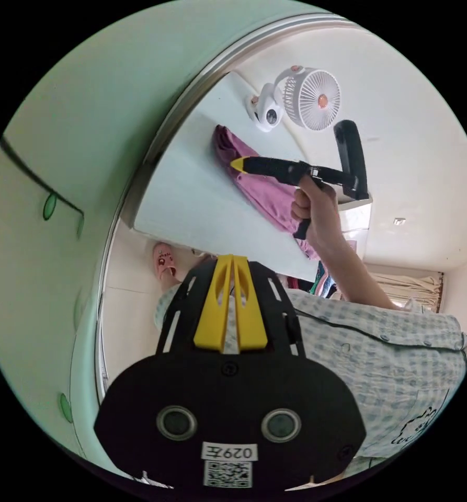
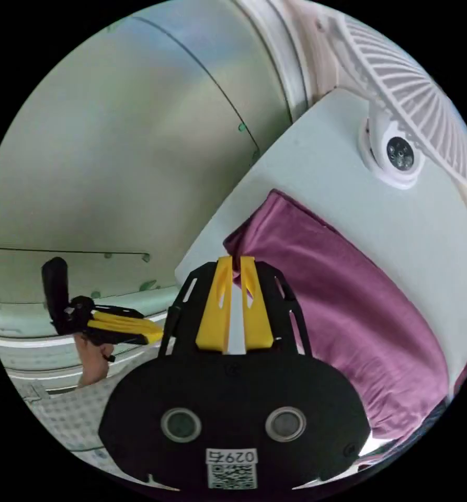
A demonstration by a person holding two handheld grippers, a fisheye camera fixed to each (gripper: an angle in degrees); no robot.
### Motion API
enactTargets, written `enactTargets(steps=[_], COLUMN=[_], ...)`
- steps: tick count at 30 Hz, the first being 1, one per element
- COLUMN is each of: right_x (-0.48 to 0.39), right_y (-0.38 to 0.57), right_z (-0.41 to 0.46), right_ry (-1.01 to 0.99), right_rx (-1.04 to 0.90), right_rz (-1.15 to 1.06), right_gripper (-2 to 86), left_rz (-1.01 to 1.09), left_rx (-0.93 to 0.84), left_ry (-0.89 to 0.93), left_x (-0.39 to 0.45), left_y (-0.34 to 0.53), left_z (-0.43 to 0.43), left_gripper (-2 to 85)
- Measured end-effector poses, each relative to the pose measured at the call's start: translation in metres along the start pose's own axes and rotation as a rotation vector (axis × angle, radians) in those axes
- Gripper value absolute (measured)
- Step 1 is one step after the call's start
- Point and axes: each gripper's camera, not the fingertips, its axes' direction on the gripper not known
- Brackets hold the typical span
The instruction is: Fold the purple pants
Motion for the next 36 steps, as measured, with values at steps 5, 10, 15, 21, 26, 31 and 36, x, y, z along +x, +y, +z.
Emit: enactTargets(steps=[5,10,15,21,26,31,36], right_x=[0.158,0.306,0.437,0.462,0.446,0.497,0.615], right_y=[0.154,0.34,0.427,0.456,0.426,0.476,0.527], right_z=[-0.211,-0.318,-0.31,-0.37,-0.468,-0.511,-0.436], right_ry=[-0.286,-0.167,-0.294,-0.466,-0.558,-0.157,-0.383], right_rx=[0.522,0.751,0.516,0.685,0.699,0.599,0.288], right_rz=[0.231,0.617,0.825,0.685,0.323,0.583,0.84], right_gripper=[1.0,0.9,0.9,0.9,1.0,1.2,2.3], left_rz=[0.129,0.243,0.361,0.491,0.451,0.364,0.294], left_rx=[-0.133,-0.229,-0.368,-0.414,-0.454,-0.388,-0.372], left_ry=[-0.016,-0.003,0.064,0.006,-0.006,0.044,0.039], left_x=[0.03,0.076,0.135,0.22,0.271,0.304,0.325], left_y=[-0.037,-0.072,-0.103,-0.121,-0.131,-0.126,-0.124], left_z=[0.03,0.067,0.122,0.177,0.228,0.246,0.271], left_gripper=[-1.0,-1.0,-0.9,0.9,10.7,10.8,11.0])
